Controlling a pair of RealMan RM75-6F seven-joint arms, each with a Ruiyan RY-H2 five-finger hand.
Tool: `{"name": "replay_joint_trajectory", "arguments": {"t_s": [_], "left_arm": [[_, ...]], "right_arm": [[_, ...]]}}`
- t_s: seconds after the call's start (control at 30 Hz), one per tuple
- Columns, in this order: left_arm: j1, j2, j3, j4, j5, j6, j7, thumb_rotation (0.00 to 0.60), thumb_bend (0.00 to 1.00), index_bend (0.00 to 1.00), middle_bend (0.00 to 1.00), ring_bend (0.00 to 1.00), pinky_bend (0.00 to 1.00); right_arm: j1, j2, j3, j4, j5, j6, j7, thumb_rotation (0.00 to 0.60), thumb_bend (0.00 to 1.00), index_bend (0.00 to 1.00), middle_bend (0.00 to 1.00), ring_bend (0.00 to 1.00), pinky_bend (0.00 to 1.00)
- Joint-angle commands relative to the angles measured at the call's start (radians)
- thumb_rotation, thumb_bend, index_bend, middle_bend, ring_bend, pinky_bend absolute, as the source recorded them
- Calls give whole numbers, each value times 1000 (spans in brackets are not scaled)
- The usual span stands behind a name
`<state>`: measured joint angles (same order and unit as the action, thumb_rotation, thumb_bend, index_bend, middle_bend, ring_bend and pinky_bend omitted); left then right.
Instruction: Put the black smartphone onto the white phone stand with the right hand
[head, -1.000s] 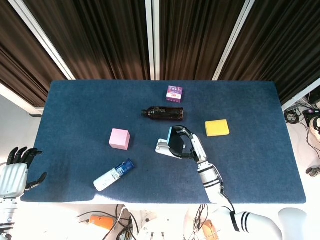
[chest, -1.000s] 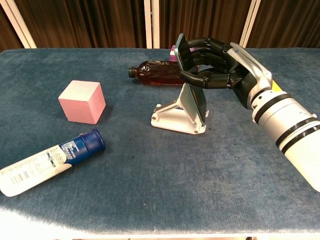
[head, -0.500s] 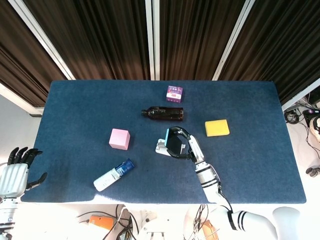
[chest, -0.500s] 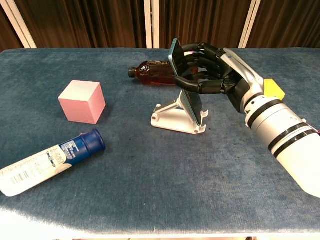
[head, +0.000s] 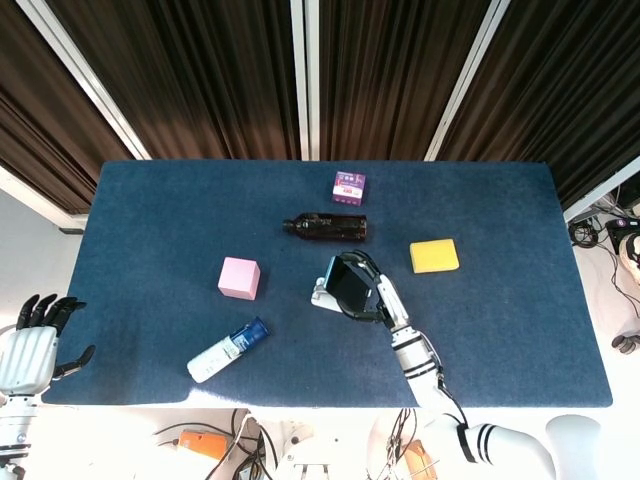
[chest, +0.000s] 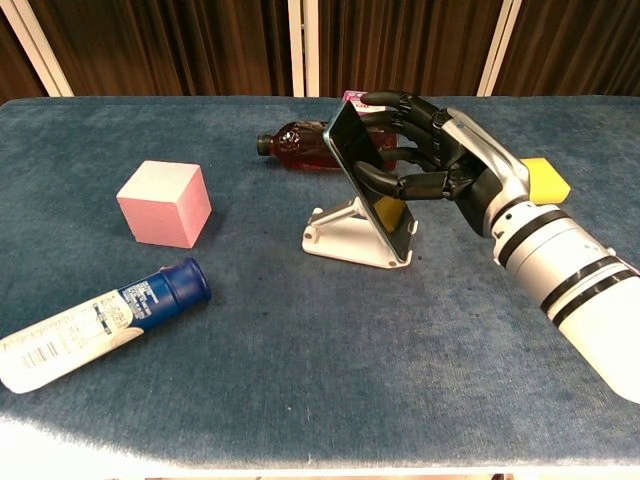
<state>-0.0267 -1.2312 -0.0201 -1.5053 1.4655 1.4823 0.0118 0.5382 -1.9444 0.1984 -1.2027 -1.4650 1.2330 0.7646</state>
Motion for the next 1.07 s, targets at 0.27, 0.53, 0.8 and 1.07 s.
{"name": "replay_joint_trajectory", "arguments": {"t_s": [0.27,0.53,0.8,1.07], "left_arm": [[-1,2,0,5,-1,-2,-5,600,177,243,186,93,0],[-2,0,-2,13,-3,-4,-13,600,177,243,185,93,0],[-8,-3,-5,5,6,1,-2,600,177,243,185,93,0],[-5,-5,-8,1,3,9,1,600,177,243,185,93,0]], "right_arm": [[-26,86,-27,-46,-58,61,-37,600,443,91,130,0,62],[-92,543,-101,-361,-46,1,-459,600,443,116,130,0,95],[-255,788,-179,-489,-52,167,-729,600,443,110,128,0,73],[-396,861,-238,-476,-80,308,-650,600,443,61,98,0,25]]}}
